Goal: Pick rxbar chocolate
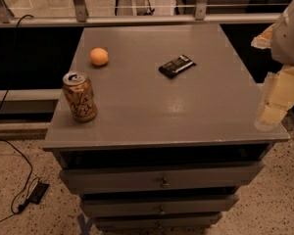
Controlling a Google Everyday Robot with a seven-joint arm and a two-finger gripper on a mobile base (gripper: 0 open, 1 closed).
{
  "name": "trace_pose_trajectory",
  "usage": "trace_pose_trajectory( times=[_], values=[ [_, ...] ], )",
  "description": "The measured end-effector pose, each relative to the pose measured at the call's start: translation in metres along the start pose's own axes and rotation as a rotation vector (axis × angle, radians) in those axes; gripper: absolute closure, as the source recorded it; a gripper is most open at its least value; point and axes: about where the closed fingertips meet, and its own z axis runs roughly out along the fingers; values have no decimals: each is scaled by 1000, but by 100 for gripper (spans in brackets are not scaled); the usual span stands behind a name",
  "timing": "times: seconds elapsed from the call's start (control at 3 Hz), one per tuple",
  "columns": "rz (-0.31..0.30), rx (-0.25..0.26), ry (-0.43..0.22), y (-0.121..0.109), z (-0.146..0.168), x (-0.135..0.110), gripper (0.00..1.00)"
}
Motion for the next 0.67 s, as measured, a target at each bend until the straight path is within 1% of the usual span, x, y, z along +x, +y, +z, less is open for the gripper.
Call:
trace_pose_trajectory(
  times=[0.33, 0.67],
  values=[
    [0, 0, 0, 0, 0, 0, 0],
    [-12, 49, -51, -29, 3, -21, 0]
  ],
)
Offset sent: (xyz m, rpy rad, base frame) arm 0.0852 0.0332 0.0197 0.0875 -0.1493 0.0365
